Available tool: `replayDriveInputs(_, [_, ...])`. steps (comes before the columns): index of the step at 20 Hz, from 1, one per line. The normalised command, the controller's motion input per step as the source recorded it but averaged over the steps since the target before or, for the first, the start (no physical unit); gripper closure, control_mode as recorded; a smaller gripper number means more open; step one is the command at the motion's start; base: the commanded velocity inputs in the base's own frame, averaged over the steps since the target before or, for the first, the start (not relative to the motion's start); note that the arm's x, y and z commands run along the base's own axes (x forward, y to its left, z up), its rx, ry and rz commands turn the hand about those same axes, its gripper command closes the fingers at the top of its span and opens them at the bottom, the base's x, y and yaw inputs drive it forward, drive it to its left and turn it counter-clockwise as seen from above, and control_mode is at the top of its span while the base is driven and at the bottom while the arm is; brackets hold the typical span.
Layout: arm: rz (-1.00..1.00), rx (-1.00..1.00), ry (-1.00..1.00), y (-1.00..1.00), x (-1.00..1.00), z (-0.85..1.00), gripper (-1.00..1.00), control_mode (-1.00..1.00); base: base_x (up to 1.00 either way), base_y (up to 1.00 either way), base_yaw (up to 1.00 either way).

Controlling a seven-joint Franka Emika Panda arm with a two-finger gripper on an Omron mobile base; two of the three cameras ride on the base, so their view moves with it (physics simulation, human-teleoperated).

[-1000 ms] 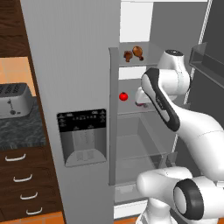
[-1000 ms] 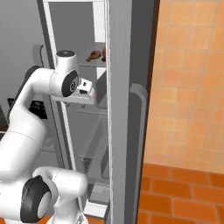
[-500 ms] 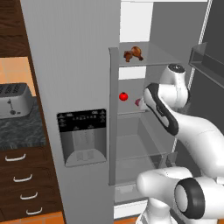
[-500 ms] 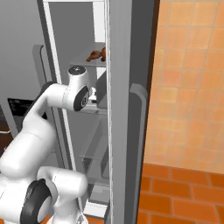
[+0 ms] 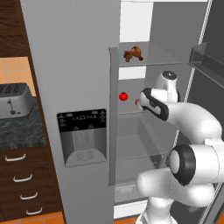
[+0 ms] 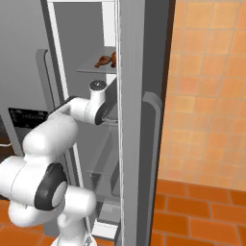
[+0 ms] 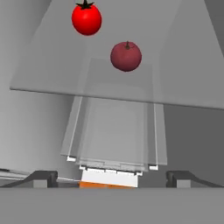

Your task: Place one tomato and one chicken drumstick in each tupperware on the nearby counter, to pack two identical lunches.

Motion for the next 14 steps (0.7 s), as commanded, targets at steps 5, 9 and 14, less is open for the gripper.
replayDriveInputs(5, [0.0, 0.0, 0.0, -0.08, 1.0, -0.19, -1.0, -1.0, 0.0, 0.0, 0.0])
replayDriveInputs(9, [0.0, 0.0, 0.0, -0.01, 0.91, -0.19, -1.0, -1.0, 0.0, 0.0, 0.0])
replayDriveInputs(14, [0.0, 0.0, 0.0, 0.0, 0.64, -0.26, -1.0, -1.0, 0.0, 0.0, 0.0])
